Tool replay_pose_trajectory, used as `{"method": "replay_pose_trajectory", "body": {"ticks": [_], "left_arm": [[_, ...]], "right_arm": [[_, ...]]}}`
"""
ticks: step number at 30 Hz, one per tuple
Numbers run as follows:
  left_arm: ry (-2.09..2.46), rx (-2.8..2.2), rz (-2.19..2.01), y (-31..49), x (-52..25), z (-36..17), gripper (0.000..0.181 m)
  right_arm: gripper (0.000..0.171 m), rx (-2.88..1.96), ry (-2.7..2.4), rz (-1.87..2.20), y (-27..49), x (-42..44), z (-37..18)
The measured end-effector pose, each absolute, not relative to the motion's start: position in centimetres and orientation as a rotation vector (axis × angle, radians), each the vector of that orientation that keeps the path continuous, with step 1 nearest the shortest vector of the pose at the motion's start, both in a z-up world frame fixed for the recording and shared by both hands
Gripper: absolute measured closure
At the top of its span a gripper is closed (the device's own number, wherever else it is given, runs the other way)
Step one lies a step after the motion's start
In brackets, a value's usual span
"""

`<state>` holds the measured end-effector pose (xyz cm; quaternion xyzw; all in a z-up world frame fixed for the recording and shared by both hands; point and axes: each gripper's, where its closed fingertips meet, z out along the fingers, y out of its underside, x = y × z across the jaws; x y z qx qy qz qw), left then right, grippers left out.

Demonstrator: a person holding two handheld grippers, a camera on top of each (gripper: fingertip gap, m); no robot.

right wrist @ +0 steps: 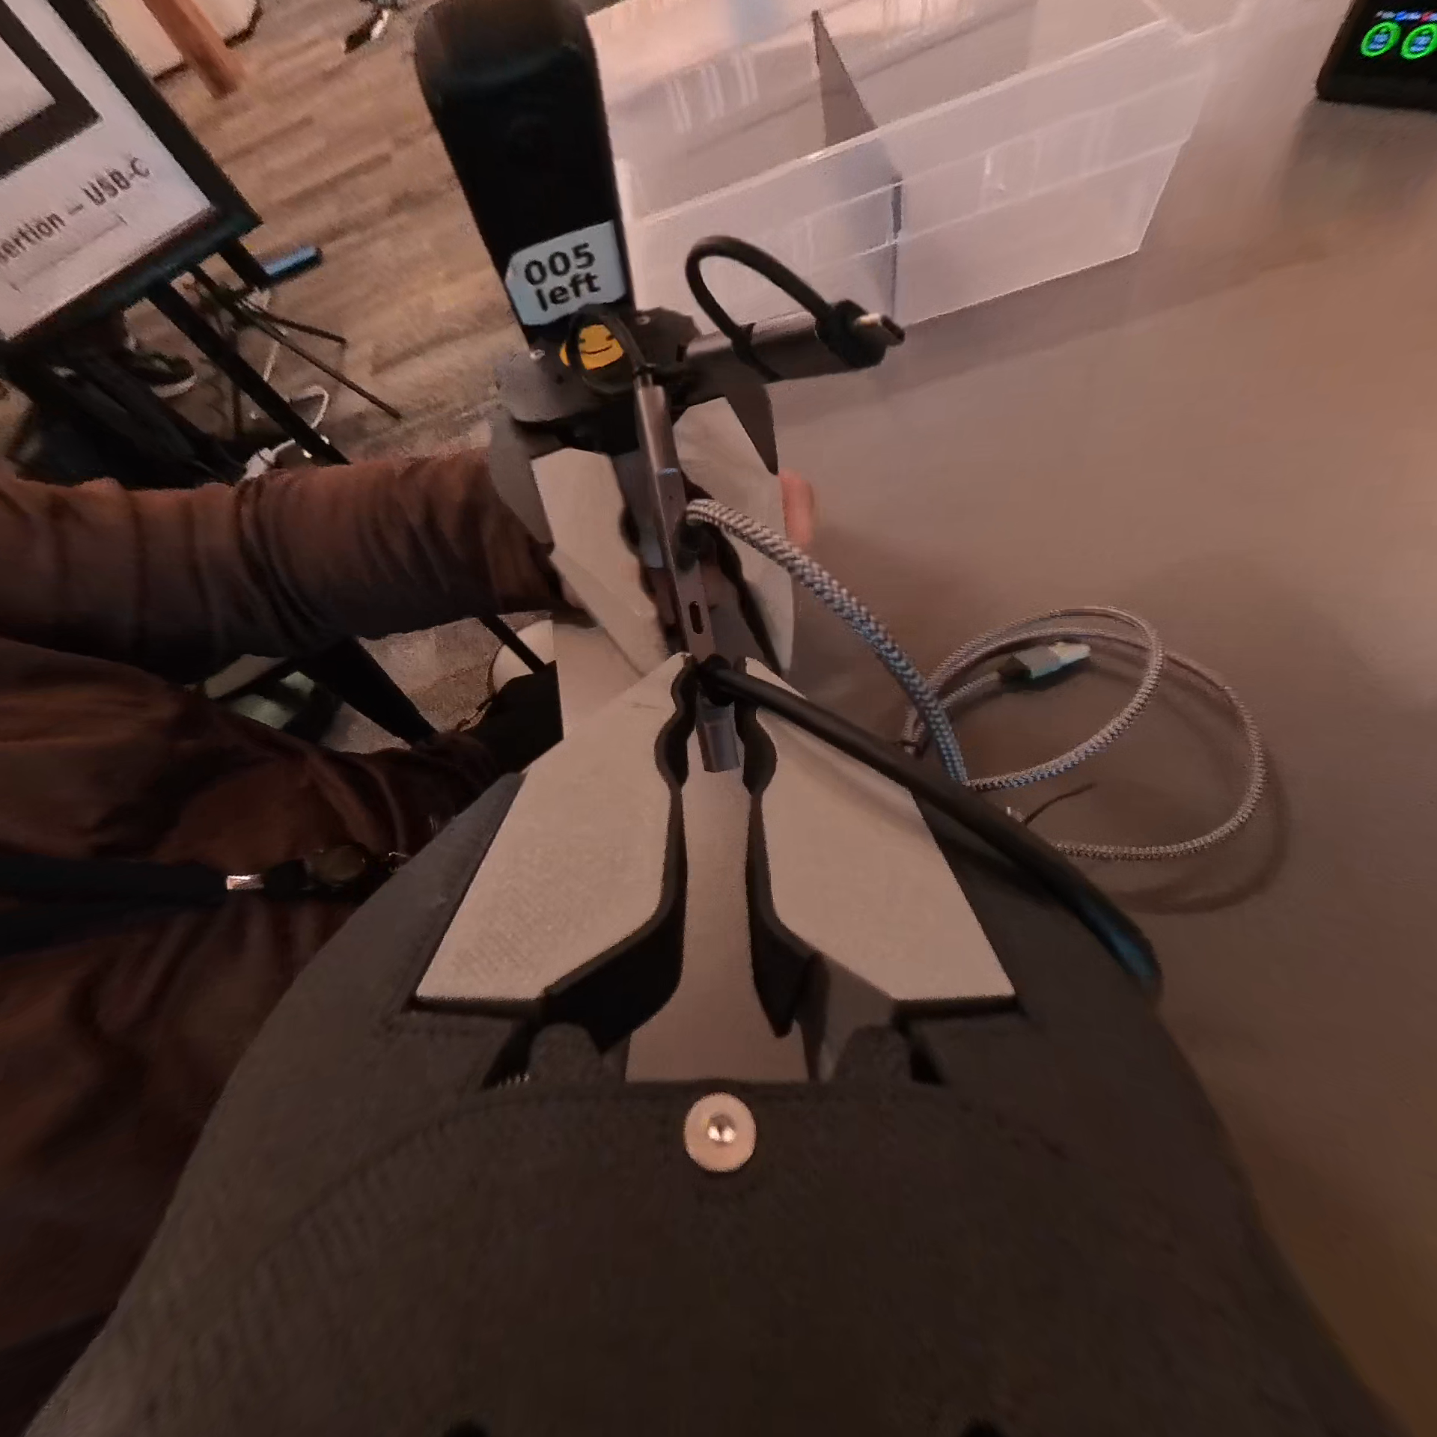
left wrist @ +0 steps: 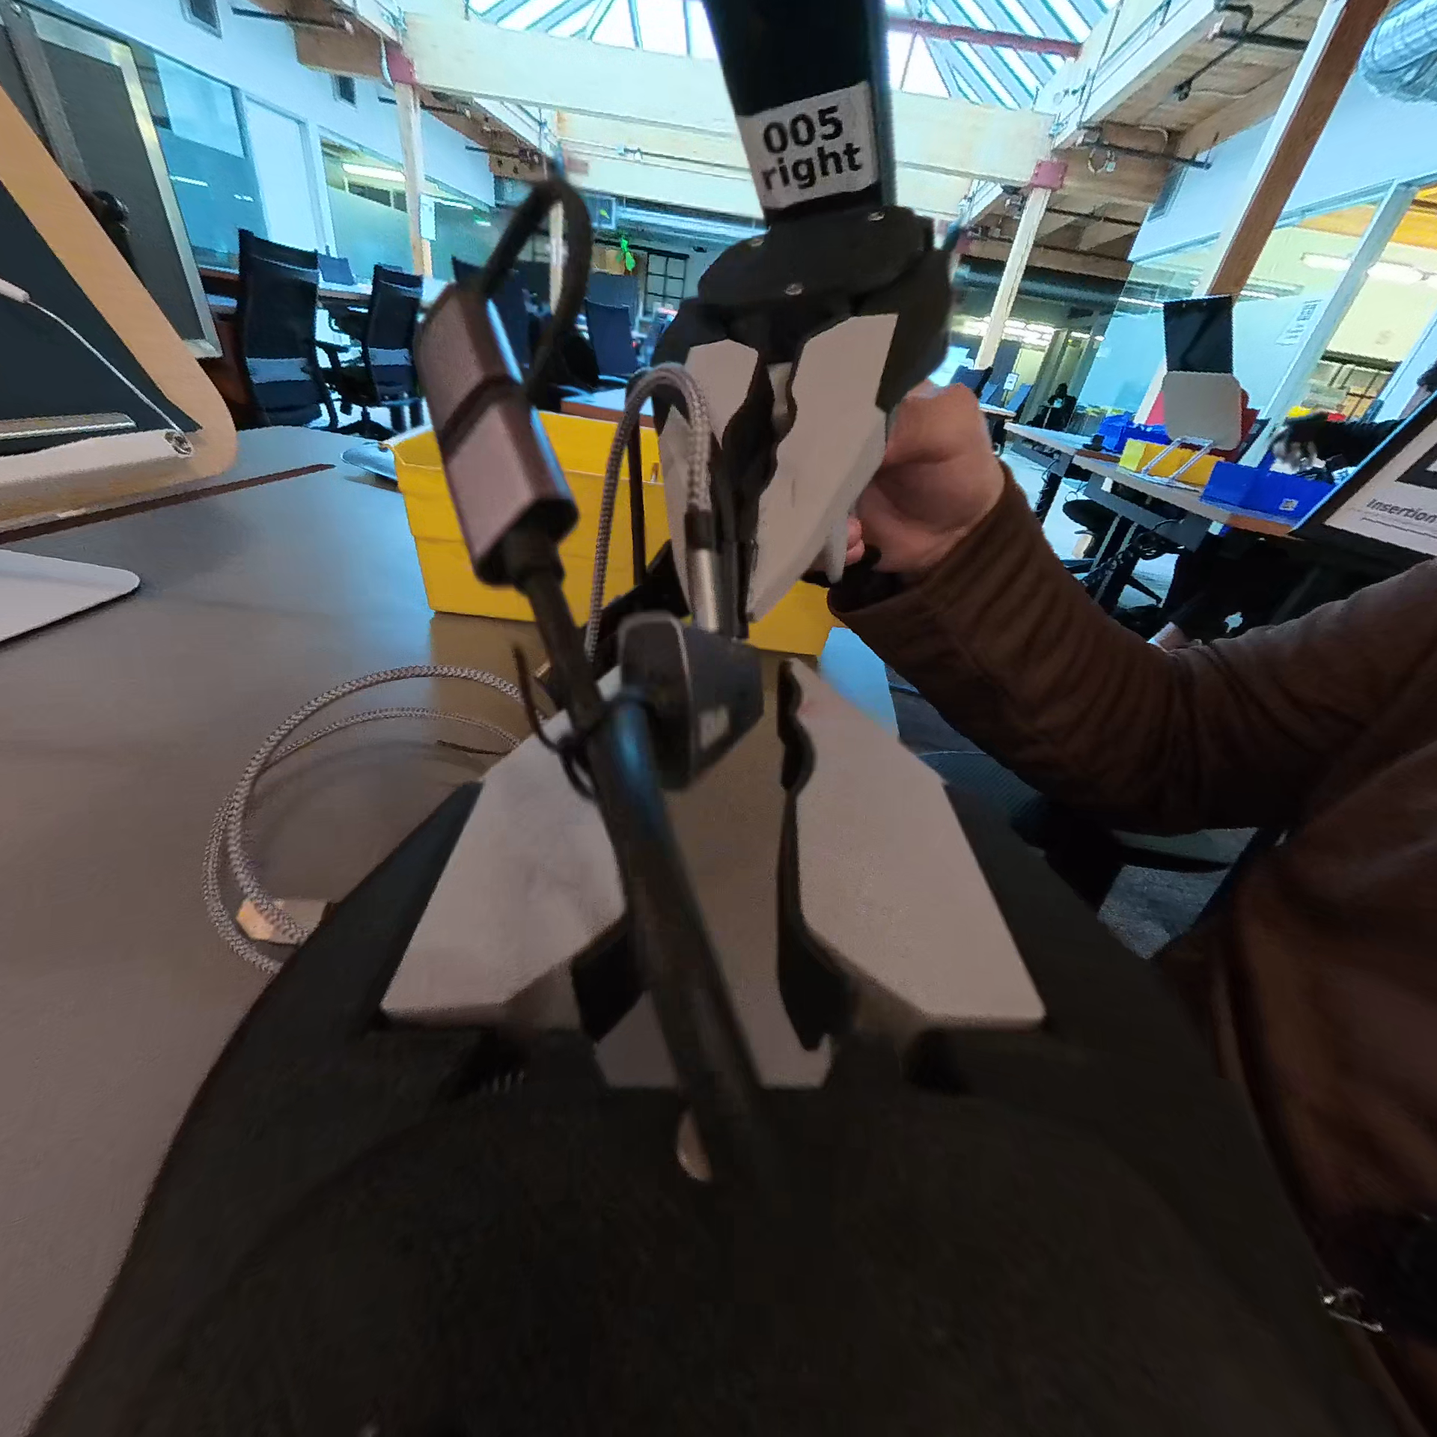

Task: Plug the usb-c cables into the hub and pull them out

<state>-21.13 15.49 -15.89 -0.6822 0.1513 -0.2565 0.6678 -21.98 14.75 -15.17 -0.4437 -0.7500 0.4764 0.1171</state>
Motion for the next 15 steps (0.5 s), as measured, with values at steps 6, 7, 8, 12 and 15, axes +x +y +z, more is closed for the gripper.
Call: {"method": "replay_pose_trajectory", "body": {"ticks": [6,7,8,12,15], "left_arm": [[0.379,-1.548,-0.513,15.3,-21.4,-16.1,0.174],[0.375,-1.55,-0.537,15.3,-21.4,-16.1,0.173],[0.376,-1.551,-0.559,15.2,-21.4,-16.1,0.174],[0.409,-1.542,-0.581,14.7,-20.9,-16.1,0.174],[0.415,-1.548,-0.58,14.8,-20.8,-16.2,0.174]], "right_arm": [[0.164,-1.314,-2.16,1.378,14.1,-23.0,-15.6],[0.164,-1.319,-2.156,1.386,14.1,-23.1,-15.6],[0.164,-1.32,-2.159,1.396,14.0,-23.0,-15.6],[0.164,-1.305,-2.182,1.403,13.6,-22.7,-15.6],[0.164,-1.305,-2.184,1.409,13.6,-22.7,-15.7]]}}
